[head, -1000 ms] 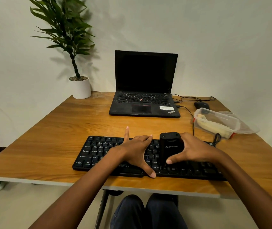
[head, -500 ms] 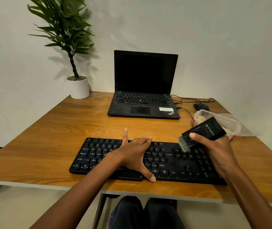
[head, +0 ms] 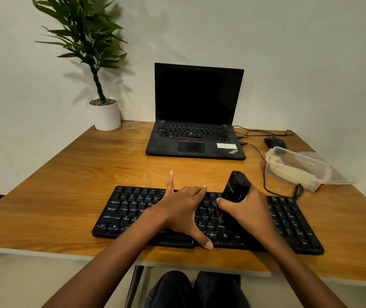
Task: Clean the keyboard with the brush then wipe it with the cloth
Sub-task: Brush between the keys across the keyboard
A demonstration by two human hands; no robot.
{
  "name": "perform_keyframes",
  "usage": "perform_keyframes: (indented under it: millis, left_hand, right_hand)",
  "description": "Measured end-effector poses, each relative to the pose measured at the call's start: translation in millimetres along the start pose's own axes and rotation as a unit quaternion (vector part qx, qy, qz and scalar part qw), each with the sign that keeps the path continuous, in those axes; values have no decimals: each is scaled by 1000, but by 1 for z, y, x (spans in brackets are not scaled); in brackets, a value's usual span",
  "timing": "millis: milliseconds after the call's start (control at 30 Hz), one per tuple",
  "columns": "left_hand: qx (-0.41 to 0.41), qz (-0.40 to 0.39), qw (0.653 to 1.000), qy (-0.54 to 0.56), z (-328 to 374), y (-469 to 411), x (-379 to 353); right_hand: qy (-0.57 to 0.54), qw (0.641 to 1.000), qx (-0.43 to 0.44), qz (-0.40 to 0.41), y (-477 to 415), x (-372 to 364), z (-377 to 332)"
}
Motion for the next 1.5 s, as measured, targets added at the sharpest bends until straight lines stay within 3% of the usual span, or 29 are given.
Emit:
perform_keyframes:
  millis: [133,333,467,633,767,833,967,1133,1300,1500]
  left_hand:
    - [-1,-2,1000,-8,1,0,1]
    - [-2,-2,1000,-4,1,-1,1]
    - [-4,-2,1000,-7,1,0,2]
    - [-7,-2,1000,-7,2,2,3]
    - [-6,1,1000,0,3,1,3]
    - [-6,1,1000,2,2,0,3]
    - [-6,1,1000,1,0,0,1]
    - [-8,-1,1000,-3,1,0,2]
    - [-5,2,1000,10,1,0,2]
    - [-7,6,1000,7,-1,-1,0]
  right_hand:
    - [34,993,-55,-101,-9,3,1]
    - [12,998,7,60,-33,0,-9]
    - [42,999,27,10,-5,-7,-8]
    - [52,994,-42,-87,-4,-1,-4]
    - [9,999,-10,32,-31,6,-9]
    - [9,998,18,53,-31,0,-11]
    - [28,999,37,7,-2,-7,-9]
    - [44,993,-54,-97,-3,-1,-4]
    - [15,999,19,27,-34,-4,-22]
    - [50,998,5,-37,-23,-16,-9]
Point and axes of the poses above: each hand's wrist, its own y-axis away from the middle knuckle, its own x-axis out of the back of the hand, z = x × y, the point moved 6 cm from there along -y, towards the middle knuckle, and after that the axes turned 3 degrees about -y, right-handed, at the moved point
